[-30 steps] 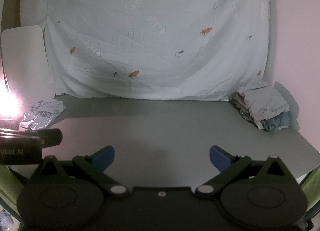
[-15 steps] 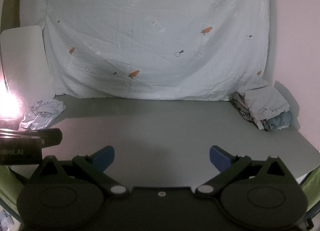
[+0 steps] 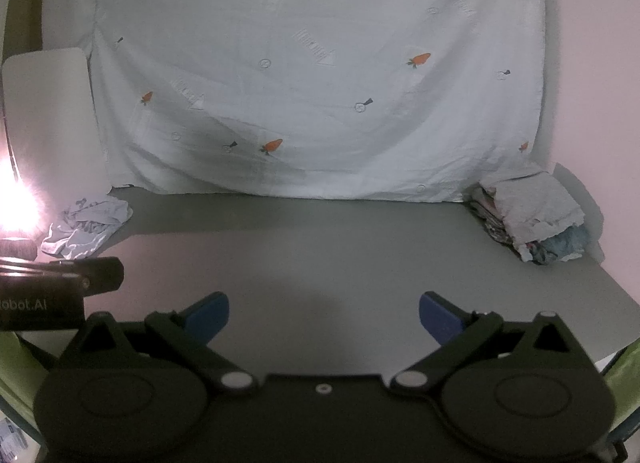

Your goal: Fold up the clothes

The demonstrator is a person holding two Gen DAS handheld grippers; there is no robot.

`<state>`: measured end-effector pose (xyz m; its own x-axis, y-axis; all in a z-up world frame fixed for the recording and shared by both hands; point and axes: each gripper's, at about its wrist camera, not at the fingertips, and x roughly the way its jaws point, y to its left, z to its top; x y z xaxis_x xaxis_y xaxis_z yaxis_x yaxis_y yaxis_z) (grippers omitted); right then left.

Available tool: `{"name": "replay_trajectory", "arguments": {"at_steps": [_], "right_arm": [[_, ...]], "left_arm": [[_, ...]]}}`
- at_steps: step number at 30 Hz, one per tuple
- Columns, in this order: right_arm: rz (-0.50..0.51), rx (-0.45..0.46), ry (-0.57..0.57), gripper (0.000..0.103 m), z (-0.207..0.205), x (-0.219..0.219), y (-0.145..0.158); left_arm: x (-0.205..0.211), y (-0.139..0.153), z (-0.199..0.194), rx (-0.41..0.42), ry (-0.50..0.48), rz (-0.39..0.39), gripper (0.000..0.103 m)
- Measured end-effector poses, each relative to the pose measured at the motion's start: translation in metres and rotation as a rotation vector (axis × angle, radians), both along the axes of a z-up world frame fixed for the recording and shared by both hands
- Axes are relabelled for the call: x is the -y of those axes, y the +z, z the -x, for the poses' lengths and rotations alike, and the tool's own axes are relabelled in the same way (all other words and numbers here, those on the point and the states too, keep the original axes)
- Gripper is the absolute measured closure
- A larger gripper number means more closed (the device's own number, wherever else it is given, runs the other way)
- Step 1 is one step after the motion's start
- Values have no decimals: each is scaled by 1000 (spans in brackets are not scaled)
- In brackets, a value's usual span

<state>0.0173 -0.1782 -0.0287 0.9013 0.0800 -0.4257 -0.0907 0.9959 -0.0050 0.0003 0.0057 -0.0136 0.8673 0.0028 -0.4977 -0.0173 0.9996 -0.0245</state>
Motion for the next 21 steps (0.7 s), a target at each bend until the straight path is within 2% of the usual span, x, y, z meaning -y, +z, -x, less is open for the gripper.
{"name": "replay_trajectory", "arguments": {"at_steps": [7,12,17,19,21], "right_arm": [[-40,-6,-9,0,-18,13,-4],[-155,-60,11,0,-46,25,-14],[-286,-173,125,0,-88,43,-33],[-311,-225,150,0,-107,47,-40],[-318,-256,171,0,-124,51,-44]], "left_arm": [[4,0,-22,9,-22,15,0],[-3,-14,-56,-90,-41,191,0],[-22,-38,-106,-200,-26,370,0],[-25,-44,-127,-232,-12,412,0],[-24,-46,-147,-253,1,411,0]]}}
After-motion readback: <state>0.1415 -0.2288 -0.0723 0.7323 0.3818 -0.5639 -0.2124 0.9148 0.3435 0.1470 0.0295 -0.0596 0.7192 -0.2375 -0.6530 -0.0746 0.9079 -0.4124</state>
